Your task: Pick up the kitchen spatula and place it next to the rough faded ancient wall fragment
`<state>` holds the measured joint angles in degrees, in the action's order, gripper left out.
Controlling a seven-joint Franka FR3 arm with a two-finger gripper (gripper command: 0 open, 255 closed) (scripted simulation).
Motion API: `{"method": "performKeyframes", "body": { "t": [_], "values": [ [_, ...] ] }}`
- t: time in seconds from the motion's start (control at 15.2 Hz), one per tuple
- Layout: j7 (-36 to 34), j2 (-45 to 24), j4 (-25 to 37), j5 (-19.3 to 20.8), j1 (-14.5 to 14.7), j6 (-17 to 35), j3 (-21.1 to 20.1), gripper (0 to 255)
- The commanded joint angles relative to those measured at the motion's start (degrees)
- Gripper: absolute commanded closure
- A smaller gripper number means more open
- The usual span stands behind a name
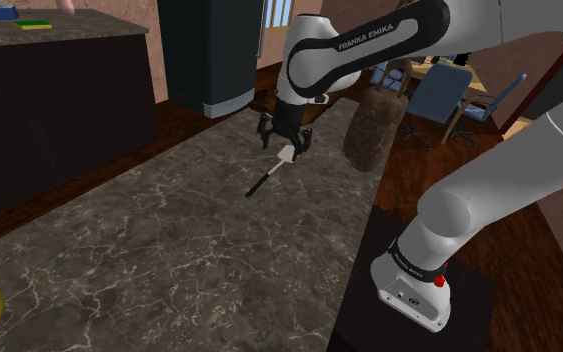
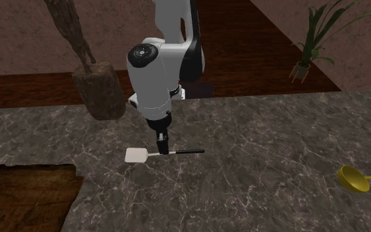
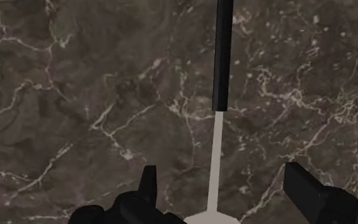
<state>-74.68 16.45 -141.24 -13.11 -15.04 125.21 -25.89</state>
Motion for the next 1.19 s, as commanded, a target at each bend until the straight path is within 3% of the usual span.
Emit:
{"method": "performKeyframes", "body": {
  "t": [0.0,0.46,0.92,0.99,1.12],
  "values": [
    [-3.62,-2.90,0.13,0.56,-0.94,2.79,-0.88,0],
    [-4.49,-6.57,-2.17,1.44,-1.02,8.63,-1.87,0],
    [-4.49,-6.56,-2.17,1.43,-1.02,8.61,-1.86,0],
    [-4.49,-6.56,-2.17,1.43,-1.02,8.61,-1.86,255],
    [-4.49,-6.56,-2.17,1.43,-1.02,8.61,-1.86,255]
  ]
}}
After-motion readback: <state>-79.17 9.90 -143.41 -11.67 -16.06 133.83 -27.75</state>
